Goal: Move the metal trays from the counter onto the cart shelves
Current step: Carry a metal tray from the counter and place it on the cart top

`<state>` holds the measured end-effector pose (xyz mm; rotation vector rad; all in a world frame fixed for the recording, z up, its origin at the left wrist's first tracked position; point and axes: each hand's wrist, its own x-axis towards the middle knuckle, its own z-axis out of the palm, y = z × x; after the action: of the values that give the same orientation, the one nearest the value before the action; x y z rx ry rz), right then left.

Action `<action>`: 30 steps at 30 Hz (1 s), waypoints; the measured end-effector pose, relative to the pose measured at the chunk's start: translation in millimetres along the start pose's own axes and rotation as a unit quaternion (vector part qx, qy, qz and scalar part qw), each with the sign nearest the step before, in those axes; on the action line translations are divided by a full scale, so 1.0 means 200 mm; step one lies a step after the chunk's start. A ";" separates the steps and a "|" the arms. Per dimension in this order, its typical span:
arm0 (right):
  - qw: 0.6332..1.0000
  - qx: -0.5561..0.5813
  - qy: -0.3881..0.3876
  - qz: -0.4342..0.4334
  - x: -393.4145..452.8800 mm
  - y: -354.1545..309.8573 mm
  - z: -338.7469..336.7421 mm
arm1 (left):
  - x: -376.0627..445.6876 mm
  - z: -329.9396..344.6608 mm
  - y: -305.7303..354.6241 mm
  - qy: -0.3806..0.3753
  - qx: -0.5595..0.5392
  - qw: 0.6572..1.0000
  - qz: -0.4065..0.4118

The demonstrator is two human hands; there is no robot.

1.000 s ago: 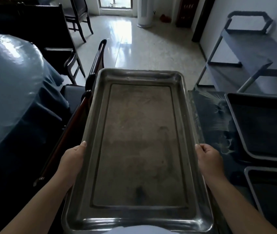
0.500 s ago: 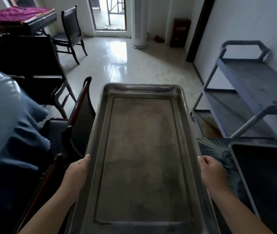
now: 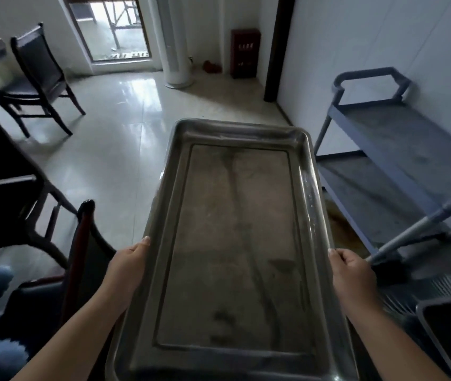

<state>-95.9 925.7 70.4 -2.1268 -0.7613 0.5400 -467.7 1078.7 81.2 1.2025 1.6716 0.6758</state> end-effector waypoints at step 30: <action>0.930 -0.012 0.318 0.183 1.85 -0.10 -0.07 | 1.90 1.83 1.69 -0.294 0.098 0.939 0.148</action>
<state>174.7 1178.5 50.7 -2.2813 -0.0046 0.0016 -26.9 1523.9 72.5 1.6280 1.0812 0.2760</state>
